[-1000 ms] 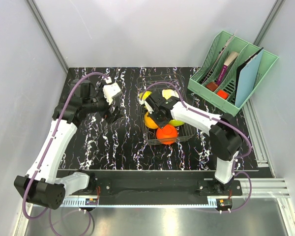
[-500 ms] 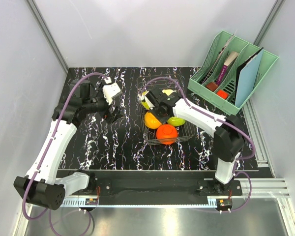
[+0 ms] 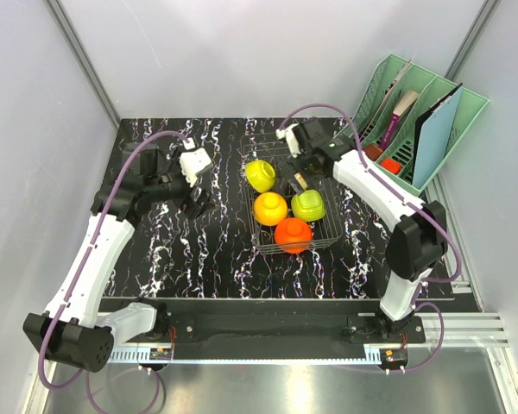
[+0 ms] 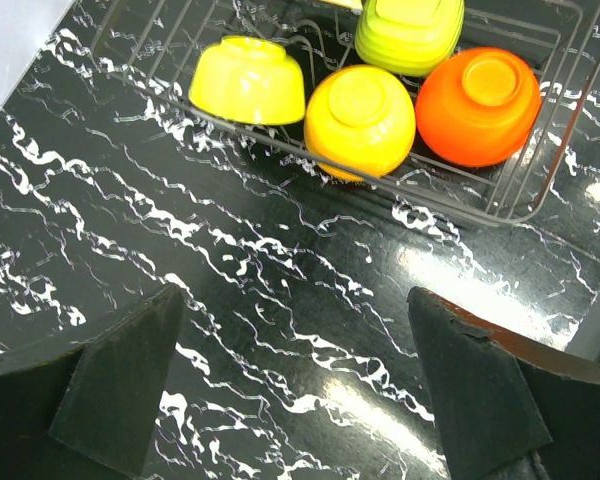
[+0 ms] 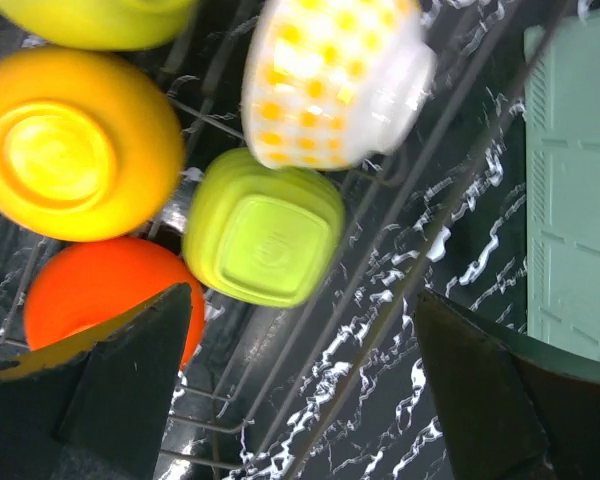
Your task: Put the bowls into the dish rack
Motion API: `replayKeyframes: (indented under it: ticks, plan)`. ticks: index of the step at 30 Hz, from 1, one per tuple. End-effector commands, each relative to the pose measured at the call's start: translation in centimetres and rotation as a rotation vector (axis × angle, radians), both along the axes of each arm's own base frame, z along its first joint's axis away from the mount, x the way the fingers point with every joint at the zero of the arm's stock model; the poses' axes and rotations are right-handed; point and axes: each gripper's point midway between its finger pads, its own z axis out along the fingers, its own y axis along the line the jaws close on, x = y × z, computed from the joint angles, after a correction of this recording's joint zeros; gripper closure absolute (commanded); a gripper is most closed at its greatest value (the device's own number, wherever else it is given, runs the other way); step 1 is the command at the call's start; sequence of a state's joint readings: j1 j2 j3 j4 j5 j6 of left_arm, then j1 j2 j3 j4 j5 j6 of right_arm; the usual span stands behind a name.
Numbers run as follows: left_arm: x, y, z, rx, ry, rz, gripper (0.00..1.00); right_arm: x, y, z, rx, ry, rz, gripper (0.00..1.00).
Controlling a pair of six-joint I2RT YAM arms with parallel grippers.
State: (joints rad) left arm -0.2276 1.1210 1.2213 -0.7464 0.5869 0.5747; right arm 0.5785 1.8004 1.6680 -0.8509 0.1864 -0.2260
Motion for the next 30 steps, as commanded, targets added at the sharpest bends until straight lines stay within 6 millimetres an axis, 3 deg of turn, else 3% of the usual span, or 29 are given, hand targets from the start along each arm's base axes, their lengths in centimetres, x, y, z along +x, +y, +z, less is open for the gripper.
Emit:
replayKeyframes:
  ticks: [1, 6, 9, 11, 14, 15, 17, 18, 20, 21, 24, 25, 28, 30]
  plan:
    - [0.2, 1.0, -0.6, 0.023, -0.030, 0.055, 0.01, 0.5, -2.1, 5.1, 0.110, -0.071, -0.019, 0.00]
    - [1.6, 2.3, -3.3, 0.039, 0.021, 0.170, 0.01, 0.2, -5.0, 8.2, 0.216, -0.109, -0.067, 0.00]
    - [3.0, 3.5, -3.5, 0.007, 0.033, 0.282, 0.01, -0.5, -7.1, 10.1, 0.237, -0.171, -0.114, 0.00]
    - [4.1, 4.3, -2.6, -0.043, 0.017, 0.365, 0.01, -0.7, -8.8, 11.2, 0.225, -0.225, -0.159, 0.00]
    - [4.6, 4.9, -1.6, -0.071, -0.005, 0.402, 0.01, -2.7, -11.2, 13.6, 0.271, -0.298, -0.193, 0.00]
    - [4.6, 4.9, -1.6, -0.074, -0.008, 0.402, 0.01, -3.2, -11.7, 12.9, 0.279, -0.288, -0.202, 0.00]
    - [4.8, 4.8, -1.8, -0.078, -0.007, 0.401, 0.01, -4.2, -12.8, 13.8, 0.342, -0.322, -0.224, 0.00]
    - [4.9, 4.7, -1.9, -0.076, -0.002, 0.402, 0.01, -4.6, -13.1, 12.7, 0.347, -0.303, -0.235, 0.00]
    - [5.4, 4.9, -2.5, -0.065, 0.017, 0.414, 0.01, -5.2, -13.4, 12.6, 0.376, -0.314, -0.238, 0.00]
    - [5.6, 5.2, -2.5, -0.057, 0.016, 0.433, 0.01, -5.4, -14.0, 11.6, 0.378, -0.296, -0.255, 0.00]
    - [6.2, 5.4, -3.1, -0.043, 0.026, 0.446, 0.01, -6.4, -13.4, 11.0, 0.421, -0.274, -0.218, 0.00]
    - [6.4, 5.3, -3.5, -0.043, 0.041, 0.446, 0.01, -7.0, -12.4, 10.7, 0.455, -0.249, -0.164, 0.00]
    - [6.8, 5.3, -4.6, -0.030, 0.075, 0.454, 0.01, -7.8, -11.1, 8.2, 0.487, -0.163, -0.112, 0.00]
    - [7.1, 5.8, -4.8, -0.015, 0.074, 0.478, 0.01, -7.4, -11.2, 6.1, 0.472, -0.113, -0.128, 0.00]
